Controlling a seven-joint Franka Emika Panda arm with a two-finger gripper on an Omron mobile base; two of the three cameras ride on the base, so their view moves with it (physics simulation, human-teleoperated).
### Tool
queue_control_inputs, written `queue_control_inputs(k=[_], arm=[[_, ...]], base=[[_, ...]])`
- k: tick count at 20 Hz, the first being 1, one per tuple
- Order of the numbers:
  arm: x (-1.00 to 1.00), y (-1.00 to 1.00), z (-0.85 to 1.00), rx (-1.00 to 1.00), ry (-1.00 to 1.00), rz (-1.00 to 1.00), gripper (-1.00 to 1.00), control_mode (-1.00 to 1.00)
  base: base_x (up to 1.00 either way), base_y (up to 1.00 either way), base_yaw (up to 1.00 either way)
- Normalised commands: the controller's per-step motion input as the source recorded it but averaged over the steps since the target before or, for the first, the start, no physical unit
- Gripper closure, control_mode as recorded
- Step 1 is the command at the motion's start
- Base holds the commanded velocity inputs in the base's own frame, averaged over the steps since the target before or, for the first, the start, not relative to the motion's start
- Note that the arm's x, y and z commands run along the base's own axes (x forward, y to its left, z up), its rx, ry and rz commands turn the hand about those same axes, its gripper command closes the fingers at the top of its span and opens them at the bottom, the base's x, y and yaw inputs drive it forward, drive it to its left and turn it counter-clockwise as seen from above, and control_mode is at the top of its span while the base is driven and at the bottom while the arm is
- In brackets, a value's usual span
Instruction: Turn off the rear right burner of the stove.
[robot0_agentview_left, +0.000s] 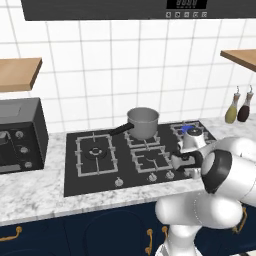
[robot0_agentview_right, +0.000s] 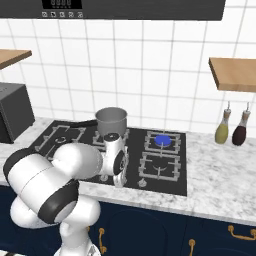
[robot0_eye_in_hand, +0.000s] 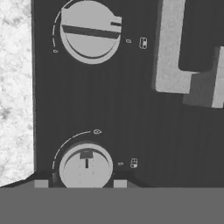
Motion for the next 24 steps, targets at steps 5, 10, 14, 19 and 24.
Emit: queue_control_inputs(k=[5, 10, 14, 19, 24], arm=[[0.0, 0.12, -0.44, 0.12, 0.0, -0.27, 1.0, -1.0], [0.0, 0.26, -0.62, 0.14, -0.03, -0.35, 1.0, -1.0], [-0.01, 0.42, -0.73, 0.06, -0.04, -0.45, 1.0, -1.0], [-0.16, 0.62, -0.8, 0.01, -0.17, -0.56, 1.0, -1.0], [-0.18, 0.62, -0.86, 0.0, -0.26, -0.61, 1.0, -1.0]], base=[[0.0, 0.0, 0.0], [0.0, 0.0, 0.0], [0.0, 0.0, 0.0], [0.0, 0.0, 0.0], [0.0, 0.0, 0.0]])
